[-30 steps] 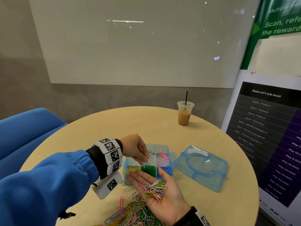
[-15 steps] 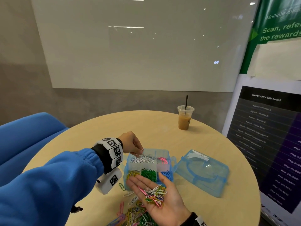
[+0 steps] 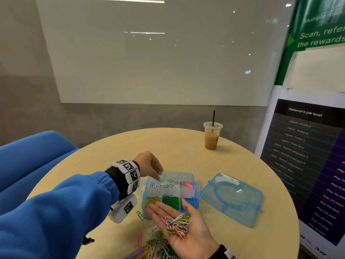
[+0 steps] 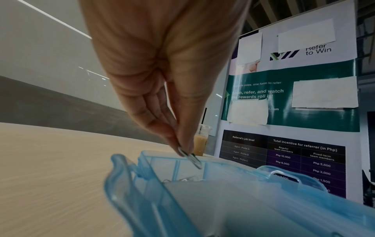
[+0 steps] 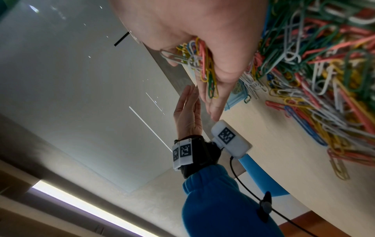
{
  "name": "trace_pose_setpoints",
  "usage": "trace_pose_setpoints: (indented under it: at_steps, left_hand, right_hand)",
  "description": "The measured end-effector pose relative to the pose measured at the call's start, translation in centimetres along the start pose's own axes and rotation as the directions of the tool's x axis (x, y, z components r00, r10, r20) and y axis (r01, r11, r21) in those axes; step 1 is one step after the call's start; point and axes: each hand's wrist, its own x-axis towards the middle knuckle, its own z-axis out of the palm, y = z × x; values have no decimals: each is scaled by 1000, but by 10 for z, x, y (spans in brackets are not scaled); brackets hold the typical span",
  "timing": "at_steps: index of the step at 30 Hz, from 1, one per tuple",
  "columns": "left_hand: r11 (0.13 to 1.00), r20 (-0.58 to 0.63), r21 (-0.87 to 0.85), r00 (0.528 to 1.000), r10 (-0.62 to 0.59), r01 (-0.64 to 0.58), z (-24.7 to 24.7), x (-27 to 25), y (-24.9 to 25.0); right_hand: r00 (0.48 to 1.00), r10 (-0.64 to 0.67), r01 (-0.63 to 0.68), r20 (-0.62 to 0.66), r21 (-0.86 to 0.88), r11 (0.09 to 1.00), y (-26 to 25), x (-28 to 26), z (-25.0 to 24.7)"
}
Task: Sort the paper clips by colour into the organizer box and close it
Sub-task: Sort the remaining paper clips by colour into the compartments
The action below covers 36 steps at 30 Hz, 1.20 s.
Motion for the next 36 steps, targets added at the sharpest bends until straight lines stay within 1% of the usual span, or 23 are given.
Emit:
trace_pose_setpoints:
  at_steps: [4, 11, 15, 16, 17, 20, 22, 26, 29, 32, 34, 36]
  left_hand:
    - [1000, -29, 2, 1000, 0, 0, -1, 0, -2]
    - [1000, -122, 18, 992, 20, -18, -1, -3, -1]
    - [997, -181, 17, 981, 76, -74, -1, -9, 8]
    - [995, -178, 6, 979, 97, -98, -1, -12, 12]
    - [992, -154, -7, 981, 120, -123, 0, -15, 16]
    - [981, -18, -13, 981, 195, -195, 4, -29, 28]
    - [975, 40, -12, 975, 220, -220, 10, -38, 31]
    - [964, 36, 53, 965, 260, -262, 20, -55, 37]
    - [938, 112, 83, 939, 325, -335, 23, -76, 45]
    - [921, 196, 106, 916, 349, -374, 28, -96, 49]
    - [913, 215, 138, 912, 350, -383, 33, -104, 49]
    - [897, 201, 206, 914, 352, -391, 39, -107, 48]
  right_hand:
    - [1000, -5, 5, -4, -2, 1000, 0, 0, 0]
    - [1000, -6, 6, -4, 13, 1000, 1, -1, 1]
    - [1000, -11, 11, 1, 10, 1000, 1, -1, 0]
    - [1000, -13, 13, 0, 6, 1000, 1, -2, 0]
    - [1000, -17, 17, -3, 3, 1000, 1, -2, 1]
    - [999, -35, 35, -21, -19, 999, 1, -5, 2]
    - [998, -50, 48, -31, -37, 998, 1, -6, 3]
    - [996, -71, 67, -55, -63, 996, 0, -10, 6]
    - [995, -87, 82, -48, -101, 992, 0, -13, 6]
    - [991, -123, 114, -48, -154, 981, 1, -15, 6]
    - [987, -143, 128, -68, -188, 974, 2, -15, 5]
    - [985, -150, 131, -82, -203, 970, 2, -16, 6]
